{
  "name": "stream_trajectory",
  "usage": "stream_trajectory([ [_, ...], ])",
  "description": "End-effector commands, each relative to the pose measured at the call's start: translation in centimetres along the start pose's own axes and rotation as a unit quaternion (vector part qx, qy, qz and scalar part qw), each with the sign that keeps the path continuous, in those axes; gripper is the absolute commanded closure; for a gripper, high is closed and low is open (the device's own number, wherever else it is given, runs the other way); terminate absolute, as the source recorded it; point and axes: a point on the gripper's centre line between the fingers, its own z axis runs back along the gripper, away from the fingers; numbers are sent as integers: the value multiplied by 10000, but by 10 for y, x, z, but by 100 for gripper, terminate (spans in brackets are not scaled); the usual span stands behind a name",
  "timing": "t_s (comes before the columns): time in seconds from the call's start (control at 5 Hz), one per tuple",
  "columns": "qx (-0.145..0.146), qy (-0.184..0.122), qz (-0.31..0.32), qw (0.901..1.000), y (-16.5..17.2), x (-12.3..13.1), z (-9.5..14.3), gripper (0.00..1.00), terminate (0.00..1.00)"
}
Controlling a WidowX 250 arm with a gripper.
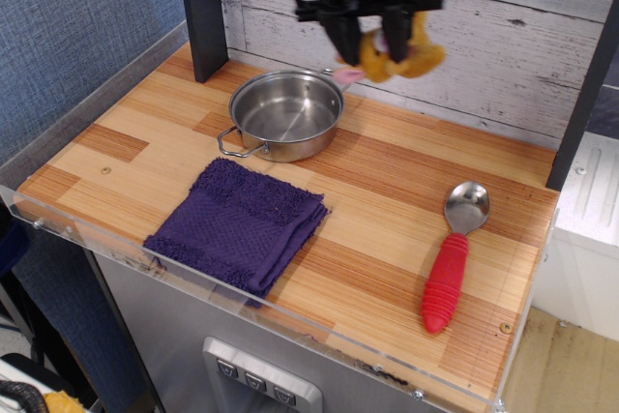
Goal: Place the stuffed animal inside the silver bowl.
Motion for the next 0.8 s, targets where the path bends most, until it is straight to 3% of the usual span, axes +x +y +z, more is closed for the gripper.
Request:
stream_trajectory([
  [0.0,258,-297,235,9989,45,8,25,100,0],
  [0.6,584,54,476,9971,96,3,-4,100,0],
])
